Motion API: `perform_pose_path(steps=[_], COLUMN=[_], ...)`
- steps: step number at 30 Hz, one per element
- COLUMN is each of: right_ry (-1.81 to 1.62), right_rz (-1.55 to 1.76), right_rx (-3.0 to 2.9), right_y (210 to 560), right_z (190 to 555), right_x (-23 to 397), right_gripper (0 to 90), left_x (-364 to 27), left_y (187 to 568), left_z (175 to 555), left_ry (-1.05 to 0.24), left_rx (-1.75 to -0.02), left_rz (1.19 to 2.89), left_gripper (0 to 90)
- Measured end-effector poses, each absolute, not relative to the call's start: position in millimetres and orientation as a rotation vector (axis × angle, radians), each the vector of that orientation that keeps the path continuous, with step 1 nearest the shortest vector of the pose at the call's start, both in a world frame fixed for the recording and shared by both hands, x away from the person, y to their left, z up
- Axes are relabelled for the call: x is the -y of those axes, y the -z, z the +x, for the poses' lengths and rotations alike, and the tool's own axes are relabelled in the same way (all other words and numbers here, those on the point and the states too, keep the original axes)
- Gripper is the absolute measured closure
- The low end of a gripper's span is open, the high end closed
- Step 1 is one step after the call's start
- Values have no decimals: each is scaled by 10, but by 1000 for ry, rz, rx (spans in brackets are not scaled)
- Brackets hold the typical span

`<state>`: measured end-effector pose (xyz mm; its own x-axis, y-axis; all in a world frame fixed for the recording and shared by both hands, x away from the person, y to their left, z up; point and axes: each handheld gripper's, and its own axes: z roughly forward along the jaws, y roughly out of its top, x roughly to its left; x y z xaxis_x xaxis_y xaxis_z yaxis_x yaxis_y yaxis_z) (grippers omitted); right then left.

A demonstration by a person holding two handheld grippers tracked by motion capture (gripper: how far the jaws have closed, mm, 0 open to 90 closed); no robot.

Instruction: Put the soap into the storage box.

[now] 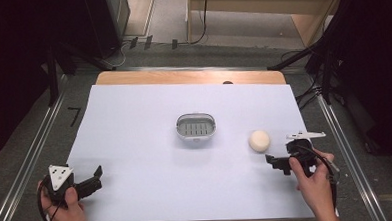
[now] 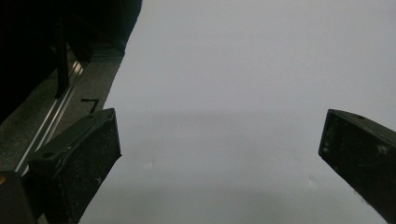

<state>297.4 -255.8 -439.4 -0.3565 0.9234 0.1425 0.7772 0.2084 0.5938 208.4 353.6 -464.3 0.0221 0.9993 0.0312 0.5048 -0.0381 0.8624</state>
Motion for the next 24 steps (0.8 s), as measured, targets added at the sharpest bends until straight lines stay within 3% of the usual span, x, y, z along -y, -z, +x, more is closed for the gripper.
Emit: perform_pose_path(steps=[24], right_ry=[-836], right_rz=[1638], right_rx=[-2294], right_y=[4356], right_z=[3321], right_x=[2300], right_gripper=[136], left_x=[-3539], left_y=[4642], left_z=[2085], left_ry=[-920], left_rx=[-1557], left_rz=[1629], left_gripper=[0])
